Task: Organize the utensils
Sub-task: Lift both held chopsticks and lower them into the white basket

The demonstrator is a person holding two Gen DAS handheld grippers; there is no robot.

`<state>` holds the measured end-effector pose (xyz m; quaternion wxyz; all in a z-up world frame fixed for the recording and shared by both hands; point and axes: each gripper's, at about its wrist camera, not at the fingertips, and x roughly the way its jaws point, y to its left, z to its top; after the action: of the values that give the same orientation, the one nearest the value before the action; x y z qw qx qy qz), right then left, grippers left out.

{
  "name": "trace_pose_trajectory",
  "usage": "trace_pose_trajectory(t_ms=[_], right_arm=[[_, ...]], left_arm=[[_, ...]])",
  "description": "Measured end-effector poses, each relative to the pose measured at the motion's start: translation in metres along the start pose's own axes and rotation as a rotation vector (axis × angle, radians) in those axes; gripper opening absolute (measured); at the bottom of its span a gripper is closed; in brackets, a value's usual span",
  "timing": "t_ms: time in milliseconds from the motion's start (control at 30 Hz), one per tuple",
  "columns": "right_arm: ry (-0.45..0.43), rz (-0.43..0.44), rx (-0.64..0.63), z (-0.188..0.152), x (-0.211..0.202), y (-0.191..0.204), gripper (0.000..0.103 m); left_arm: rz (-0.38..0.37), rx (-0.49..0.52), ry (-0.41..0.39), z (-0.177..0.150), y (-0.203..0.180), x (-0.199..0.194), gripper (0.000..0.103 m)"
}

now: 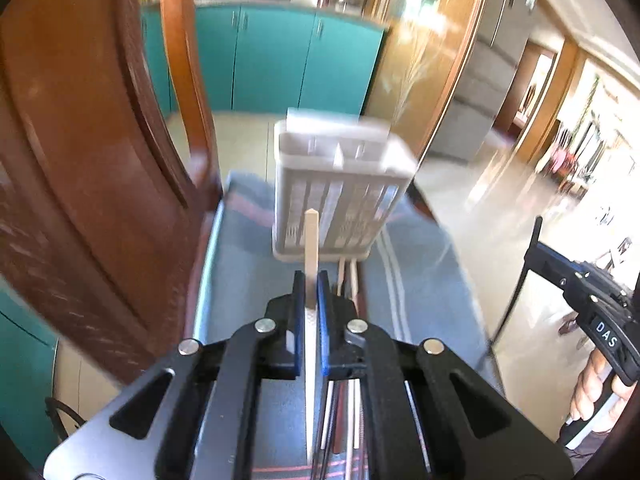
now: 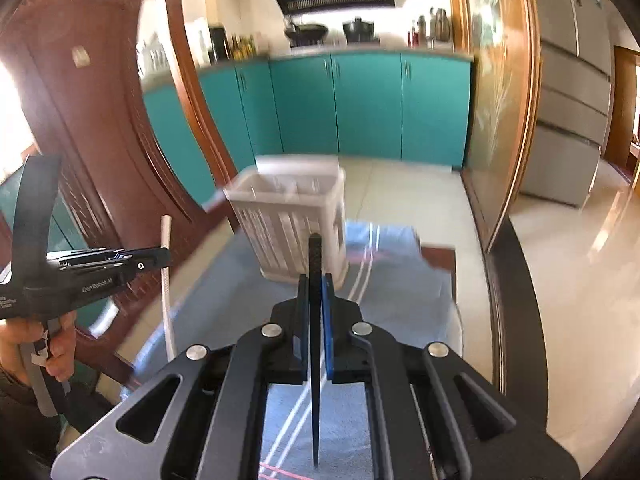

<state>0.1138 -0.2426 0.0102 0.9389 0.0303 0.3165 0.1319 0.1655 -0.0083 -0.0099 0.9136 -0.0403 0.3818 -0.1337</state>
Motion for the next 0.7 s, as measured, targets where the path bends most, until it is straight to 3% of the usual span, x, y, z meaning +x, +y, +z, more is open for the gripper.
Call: trace_pose_trajectory(t_ms=[200,333,433,567,633,700], right_arm=[[-0.157,0.048,-0.024,0.046,-0.039,0.011,0.007],[-0.298,0.047,-0.026,0.093,-0.048,0.018,0.007],[-0.351,0.052,0.007,0.122,-0.046,0.017,0.007],[-0.501,-0.048,0.01,0.143,-0.035,0.02,0.007],[-0.47,-0.062,0.009,0.141,-0.017,0.022,0.007],[-0.424,-0.062,0.003,0.131,0.004,0.02,0.007]], left_arm=[[0.021,-0.012,-0.149,0.047,0.004,-0.057,0.007],[0.037,-0.059,-0.298,0.092,0.001,-0.091,0.007],[0.062,-0.109,-0.406,0.12,0.0,-0.102,0.007],[0.071,-0.171,-0.509,0.142,-0.002,-0.084,0.007],[0.114,-0.177,-0.518,0.143,-0.003,-0.059,0.007],[0.113,-0.172,-0.479,0.138,-0.001,-0.037,0.007]])
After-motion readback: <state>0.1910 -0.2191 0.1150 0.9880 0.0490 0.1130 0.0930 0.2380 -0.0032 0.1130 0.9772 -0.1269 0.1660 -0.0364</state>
